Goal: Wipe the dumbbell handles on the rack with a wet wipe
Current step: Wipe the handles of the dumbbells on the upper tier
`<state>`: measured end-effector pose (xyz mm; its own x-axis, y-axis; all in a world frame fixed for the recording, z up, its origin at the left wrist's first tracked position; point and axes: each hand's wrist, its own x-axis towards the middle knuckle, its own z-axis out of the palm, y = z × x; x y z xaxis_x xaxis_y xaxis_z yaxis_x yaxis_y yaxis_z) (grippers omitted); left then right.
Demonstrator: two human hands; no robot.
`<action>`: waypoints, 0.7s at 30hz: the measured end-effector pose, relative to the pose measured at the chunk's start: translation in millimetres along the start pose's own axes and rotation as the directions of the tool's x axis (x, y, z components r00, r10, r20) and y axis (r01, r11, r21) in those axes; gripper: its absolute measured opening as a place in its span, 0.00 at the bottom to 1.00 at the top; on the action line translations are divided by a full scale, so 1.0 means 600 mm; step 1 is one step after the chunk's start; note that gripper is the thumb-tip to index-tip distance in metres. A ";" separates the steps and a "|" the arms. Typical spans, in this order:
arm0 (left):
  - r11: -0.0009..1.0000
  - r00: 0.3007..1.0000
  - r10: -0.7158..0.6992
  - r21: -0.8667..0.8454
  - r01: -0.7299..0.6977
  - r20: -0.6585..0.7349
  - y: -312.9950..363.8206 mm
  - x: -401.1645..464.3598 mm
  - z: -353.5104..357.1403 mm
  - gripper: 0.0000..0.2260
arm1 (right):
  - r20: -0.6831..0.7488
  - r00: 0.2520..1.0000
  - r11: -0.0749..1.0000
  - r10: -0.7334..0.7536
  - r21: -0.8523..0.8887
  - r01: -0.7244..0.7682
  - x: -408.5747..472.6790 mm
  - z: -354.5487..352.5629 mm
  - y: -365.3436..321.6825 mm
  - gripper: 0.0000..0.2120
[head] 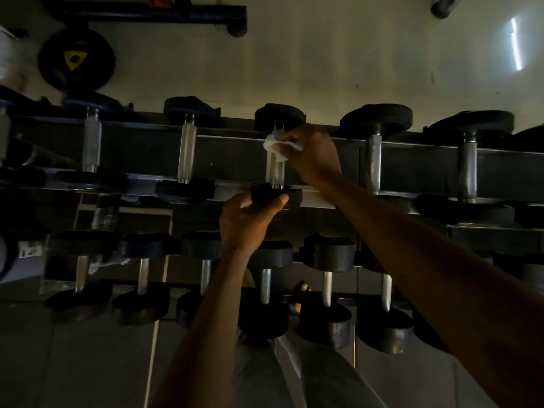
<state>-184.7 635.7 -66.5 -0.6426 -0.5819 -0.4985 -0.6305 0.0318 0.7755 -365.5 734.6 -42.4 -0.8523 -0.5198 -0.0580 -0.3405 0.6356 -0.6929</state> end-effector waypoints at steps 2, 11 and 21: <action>1.000 0.999 0.003 0.014 -0.004 0.042 0.002 0.012 -0.008 0.30 | 0.116 0.993 0.999 -0.033 -0.009 0.034 -0.013 -0.005 0.005 0.12; 0.998 0.988 0.056 0.023 -0.060 0.144 0.017 0.018 -0.026 0.20 | 0.351 0.935 0.999 0.043 -0.006 -0.044 -0.045 -0.014 0.020 0.12; 1.000 0.986 0.016 -0.015 -0.014 0.164 0.015 0.022 -0.027 0.17 | 0.342 0.889 0.952 0.304 -0.077 -0.296 -0.052 0.002 0.031 0.05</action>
<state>-191.6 615.4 -59.9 -0.7153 -0.4401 -0.5428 -0.6151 0.0280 0.7880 -344.8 762.1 -54.2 -0.7257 -0.4639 -0.5081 -0.1021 0.8029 -0.5873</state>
